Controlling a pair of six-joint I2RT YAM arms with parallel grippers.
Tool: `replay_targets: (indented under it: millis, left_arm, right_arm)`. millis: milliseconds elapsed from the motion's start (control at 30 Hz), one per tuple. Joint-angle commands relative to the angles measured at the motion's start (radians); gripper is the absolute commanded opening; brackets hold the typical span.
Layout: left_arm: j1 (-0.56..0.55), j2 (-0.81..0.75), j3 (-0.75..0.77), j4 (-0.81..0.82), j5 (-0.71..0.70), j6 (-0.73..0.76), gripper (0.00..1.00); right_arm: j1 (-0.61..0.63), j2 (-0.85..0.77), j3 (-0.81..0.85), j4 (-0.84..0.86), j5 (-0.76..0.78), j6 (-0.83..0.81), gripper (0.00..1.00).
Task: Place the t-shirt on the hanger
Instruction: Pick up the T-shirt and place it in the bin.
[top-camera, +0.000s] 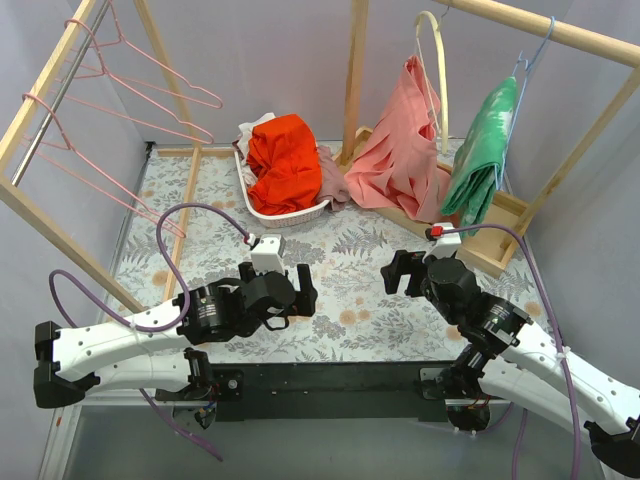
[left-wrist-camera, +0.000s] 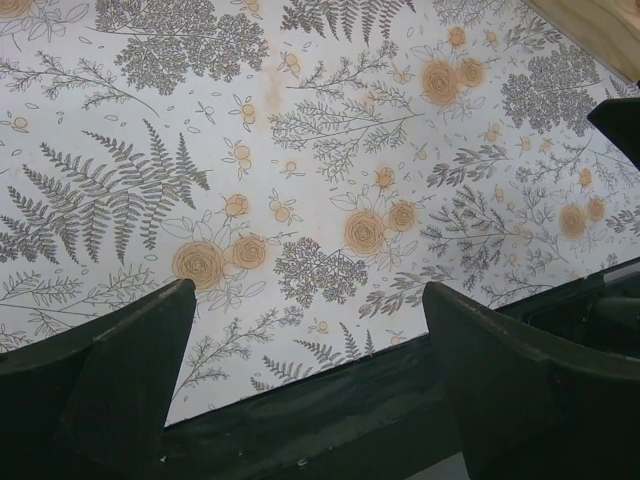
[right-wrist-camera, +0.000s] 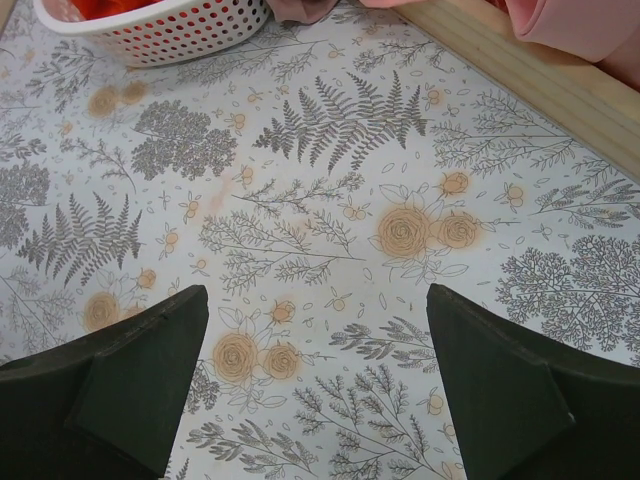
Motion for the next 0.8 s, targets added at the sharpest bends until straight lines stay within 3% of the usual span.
replay_targets:
  millis: [0, 267, 467, 600, 767]
  left_arm:
    - [-0.003, 0.001, 0.019, 0.026, -0.015, 0.014, 0.98]
    - [0.017, 0.053, 0.080, 0.160, -0.112, 0.091, 0.98]
    - [0.283, 0.223, 0.197, 0.331, 0.075, 0.213, 0.98]
    - [0.432, 0.396, 0.330, 0.395, 0.100, 0.279, 0.97]
    - [0.532, 0.677, 0.516, 0.414, 0.066, 0.345, 0.85]
  right_arm:
    - [0.004, -0.003, 0.014, 0.022, -0.006, -0.011, 0.98]
    - [0.004, -0.004, 0.019, 0.022, -0.018, -0.017, 0.98]
    - [0.004, -0.024, 0.007, 0.021, -0.058, -0.009, 0.98]
    - [0.004, -0.043, -0.009, 0.022, -0.093, -0.003, 0.97]
    - [0.003, -0.047, 0.002, 0.002, -0.107, -0.009, 0.96]
